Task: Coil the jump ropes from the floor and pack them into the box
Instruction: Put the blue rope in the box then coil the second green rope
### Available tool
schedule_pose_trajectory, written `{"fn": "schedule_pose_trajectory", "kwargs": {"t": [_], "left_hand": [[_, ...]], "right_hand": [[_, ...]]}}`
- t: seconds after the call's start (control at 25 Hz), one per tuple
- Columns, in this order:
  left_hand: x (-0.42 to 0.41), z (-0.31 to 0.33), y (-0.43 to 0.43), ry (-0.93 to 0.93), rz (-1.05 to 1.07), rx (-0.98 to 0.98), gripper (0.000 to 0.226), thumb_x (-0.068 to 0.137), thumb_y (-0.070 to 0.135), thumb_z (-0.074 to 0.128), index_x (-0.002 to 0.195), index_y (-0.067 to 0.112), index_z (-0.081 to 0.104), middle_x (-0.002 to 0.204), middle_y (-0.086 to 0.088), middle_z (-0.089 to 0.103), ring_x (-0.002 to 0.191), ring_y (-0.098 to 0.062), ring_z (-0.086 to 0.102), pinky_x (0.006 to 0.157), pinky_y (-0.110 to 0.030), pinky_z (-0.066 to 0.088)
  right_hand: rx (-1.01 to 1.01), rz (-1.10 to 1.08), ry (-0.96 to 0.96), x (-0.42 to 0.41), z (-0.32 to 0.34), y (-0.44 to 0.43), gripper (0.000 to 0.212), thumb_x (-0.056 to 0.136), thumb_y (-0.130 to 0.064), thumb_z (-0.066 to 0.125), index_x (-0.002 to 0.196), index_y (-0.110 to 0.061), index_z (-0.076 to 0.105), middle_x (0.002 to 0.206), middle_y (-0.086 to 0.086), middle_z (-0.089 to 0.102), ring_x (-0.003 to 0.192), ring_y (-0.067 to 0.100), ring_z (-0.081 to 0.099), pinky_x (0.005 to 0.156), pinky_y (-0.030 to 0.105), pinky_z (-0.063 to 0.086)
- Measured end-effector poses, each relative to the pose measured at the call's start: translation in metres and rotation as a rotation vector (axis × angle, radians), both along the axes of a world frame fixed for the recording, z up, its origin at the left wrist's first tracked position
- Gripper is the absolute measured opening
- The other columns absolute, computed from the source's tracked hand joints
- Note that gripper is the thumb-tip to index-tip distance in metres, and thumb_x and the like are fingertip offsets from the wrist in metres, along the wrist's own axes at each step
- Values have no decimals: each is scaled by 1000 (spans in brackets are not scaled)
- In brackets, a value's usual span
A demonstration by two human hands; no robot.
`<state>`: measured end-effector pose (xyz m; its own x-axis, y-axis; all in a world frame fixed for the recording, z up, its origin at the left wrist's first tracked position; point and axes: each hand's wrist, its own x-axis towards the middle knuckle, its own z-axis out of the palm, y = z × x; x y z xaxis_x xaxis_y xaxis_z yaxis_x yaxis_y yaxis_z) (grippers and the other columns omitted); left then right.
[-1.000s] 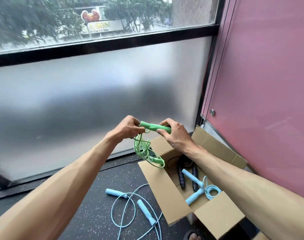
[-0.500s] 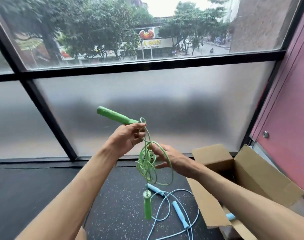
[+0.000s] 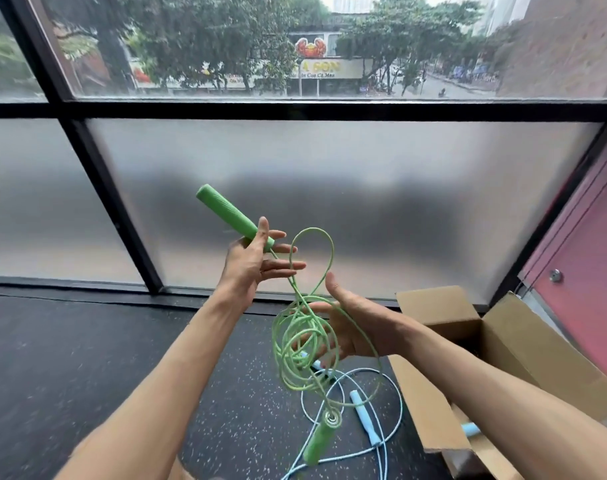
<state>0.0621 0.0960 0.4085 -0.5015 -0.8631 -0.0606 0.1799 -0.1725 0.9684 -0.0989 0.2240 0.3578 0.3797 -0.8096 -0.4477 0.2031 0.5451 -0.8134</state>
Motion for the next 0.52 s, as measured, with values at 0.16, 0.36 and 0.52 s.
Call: {"fn": "schedule_pose_trajectory", "kwargs": {"t": [0.16,0.36,0.52], "left_hand": [[9,0,-24,68,147,37,51,101,44,47,113,-5,54,95,-27,68,69,-42,73,55,-35,61],[20,-4,-43,174,243,181,29,104,33,46,103,4,43,99,-31,67,69,-46,72,57,-44,62],[36,-10,-56,91,257,281,48,99,44,53,104,-4,56,104,-26,71,75,-42,73,52,-35,60]], "right_hand": [[-67,95,222,-9,-6,-7,78,91,-72,37,142,-14,44,120,28,65,112,44,62,107,58,41],[-87,59,110,-11,-6,-12,66,92,-66,47,126,-10,55,101,14,61,90,31,61,98,63,47],[-7,38,278,-23,-3,-18,87,87,-78,33,128,-4,52,104,22,64,87,36,65,68,39,59]]}}
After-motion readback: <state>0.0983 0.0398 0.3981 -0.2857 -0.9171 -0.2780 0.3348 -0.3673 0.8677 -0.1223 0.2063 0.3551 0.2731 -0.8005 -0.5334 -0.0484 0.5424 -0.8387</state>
